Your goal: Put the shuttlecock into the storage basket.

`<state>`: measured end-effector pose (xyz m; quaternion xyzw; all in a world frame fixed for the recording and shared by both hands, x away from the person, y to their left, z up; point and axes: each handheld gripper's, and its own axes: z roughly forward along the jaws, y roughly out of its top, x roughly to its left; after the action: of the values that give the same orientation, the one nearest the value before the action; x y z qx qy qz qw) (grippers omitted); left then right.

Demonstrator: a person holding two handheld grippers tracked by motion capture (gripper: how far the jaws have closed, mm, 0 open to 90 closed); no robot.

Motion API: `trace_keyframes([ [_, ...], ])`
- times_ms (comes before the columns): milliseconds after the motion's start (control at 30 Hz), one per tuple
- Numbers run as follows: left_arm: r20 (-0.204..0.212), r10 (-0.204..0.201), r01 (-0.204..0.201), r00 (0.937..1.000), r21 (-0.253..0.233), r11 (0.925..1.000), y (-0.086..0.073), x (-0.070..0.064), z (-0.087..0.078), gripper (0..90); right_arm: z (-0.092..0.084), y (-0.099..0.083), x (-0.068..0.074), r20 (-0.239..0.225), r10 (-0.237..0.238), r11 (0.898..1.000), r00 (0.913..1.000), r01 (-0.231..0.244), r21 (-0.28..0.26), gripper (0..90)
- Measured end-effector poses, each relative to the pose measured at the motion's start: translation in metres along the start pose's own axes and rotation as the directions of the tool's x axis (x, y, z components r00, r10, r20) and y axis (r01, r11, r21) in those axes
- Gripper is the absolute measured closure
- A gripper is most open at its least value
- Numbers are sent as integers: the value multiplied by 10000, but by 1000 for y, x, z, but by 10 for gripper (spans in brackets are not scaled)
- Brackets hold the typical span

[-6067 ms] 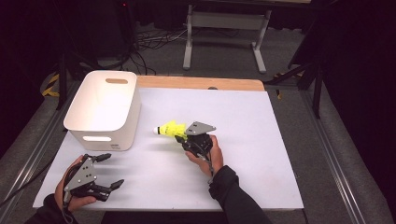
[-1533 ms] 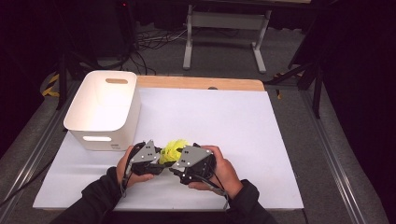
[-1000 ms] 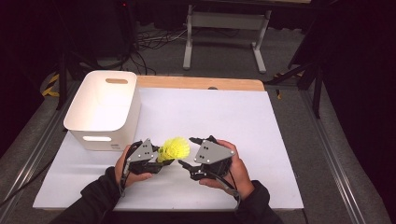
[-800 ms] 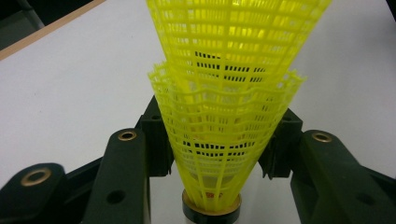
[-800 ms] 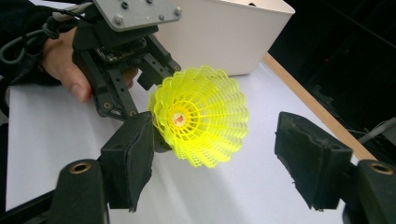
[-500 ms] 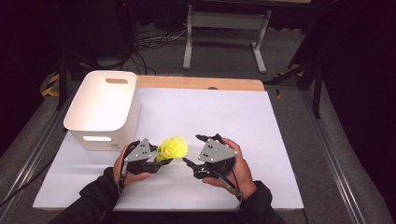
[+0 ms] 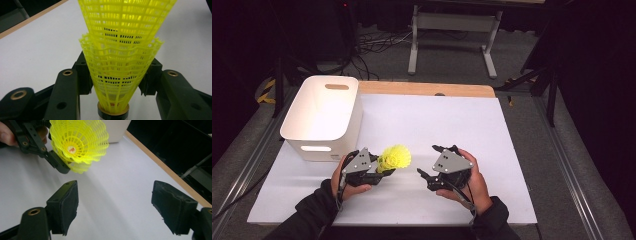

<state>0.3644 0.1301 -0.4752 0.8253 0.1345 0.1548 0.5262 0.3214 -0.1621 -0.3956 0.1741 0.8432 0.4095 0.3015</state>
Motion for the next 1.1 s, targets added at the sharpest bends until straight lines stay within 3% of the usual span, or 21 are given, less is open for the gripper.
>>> trace_keyframes([
  [167, -16, 51, -51, 10000, 4, 10000, -1, -1, -5, 535, -1, -10, -3, -234, 473, 9988, 9986, -475, -72, 235],
  [633, -416, 131, -148, 9990, -415, 9990, 2, 0, -25, 540, 1, -48, -3, 193, 499, 9987, 9986, -500, 21, 236],
  [867, -616, 87, -123, 9981, -582, 9982, 5, 4, -35, 540, -1, -57, -1, 168, 593, 9978, 9981, -588, -318, 239],
  [1100, -928, 21, -101, 9957, -863, 9962, 7, 10, -49, 539, 0, -62, 2, 182, 575, 9980, 9982, -571, -261, 247],
])
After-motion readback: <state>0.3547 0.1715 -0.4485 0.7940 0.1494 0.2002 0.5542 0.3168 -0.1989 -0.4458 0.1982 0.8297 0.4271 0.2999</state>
